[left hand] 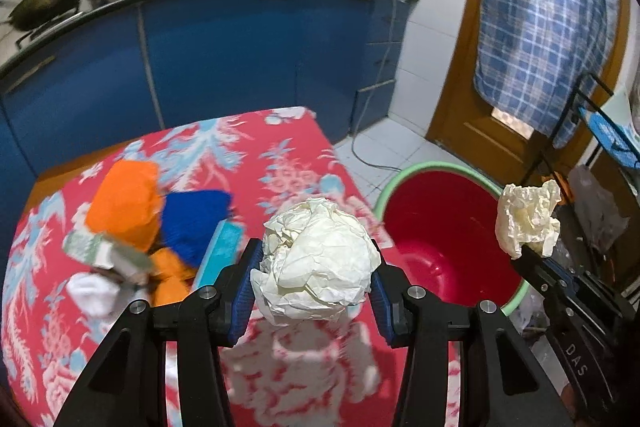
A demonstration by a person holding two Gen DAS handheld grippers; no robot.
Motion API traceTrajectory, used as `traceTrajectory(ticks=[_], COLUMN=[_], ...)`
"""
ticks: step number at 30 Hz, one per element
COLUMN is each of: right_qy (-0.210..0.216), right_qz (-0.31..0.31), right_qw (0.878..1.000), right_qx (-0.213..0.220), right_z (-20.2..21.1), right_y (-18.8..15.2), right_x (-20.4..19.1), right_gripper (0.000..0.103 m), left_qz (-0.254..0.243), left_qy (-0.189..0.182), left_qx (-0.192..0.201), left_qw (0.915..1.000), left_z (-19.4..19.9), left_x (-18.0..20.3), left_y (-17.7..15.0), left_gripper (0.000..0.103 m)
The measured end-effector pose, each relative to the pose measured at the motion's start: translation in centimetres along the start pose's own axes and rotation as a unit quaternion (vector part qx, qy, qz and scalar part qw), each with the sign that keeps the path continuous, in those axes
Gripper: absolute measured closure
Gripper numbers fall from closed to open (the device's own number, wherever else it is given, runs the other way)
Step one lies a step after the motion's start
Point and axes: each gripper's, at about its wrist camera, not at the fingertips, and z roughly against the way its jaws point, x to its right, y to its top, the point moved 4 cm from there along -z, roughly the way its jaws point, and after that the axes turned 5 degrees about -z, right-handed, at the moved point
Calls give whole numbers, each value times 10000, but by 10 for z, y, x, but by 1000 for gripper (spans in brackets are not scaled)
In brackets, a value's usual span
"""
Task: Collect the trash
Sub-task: 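Carry both held tissues over the red bucket, then open both grippers to drop the tissues into the red bucket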
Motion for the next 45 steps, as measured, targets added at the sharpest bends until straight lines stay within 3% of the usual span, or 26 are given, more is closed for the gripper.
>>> traceTrajectory(ticks=[13, 20, 27, 33, 45], right_qy=[-240, -260, -244, -226, -228], right_qz=[-533, -734, -924, -1051, -1057], right_qw=[9980, 9961, 9941, 9927, 9929], right_qx=[-219, -403, -518, -544, -505], right_z=[-27, -46, -55, -54, -45], right_y=[-5, -12, -17, -19, -20], right_x=[60, 79, 88, 91, 88], right_gripper=[95, 95, 91, 76, 72], left_qz=[-483, -606, -782, -901, -816], left_qy=[-381, -475, -593, -530, -450], left_qx=[-421, -625, -638, -627, -568], left_qw=[9972, 9951, 9931, 9925, 9940], left_z=[-59, -80, -83, -81, -74], left_x=[68, 86, 95, 98, 93], left_y=[13, 10, 7, 7, 7], left_gripper=[52, 51, 45, 40, 40])
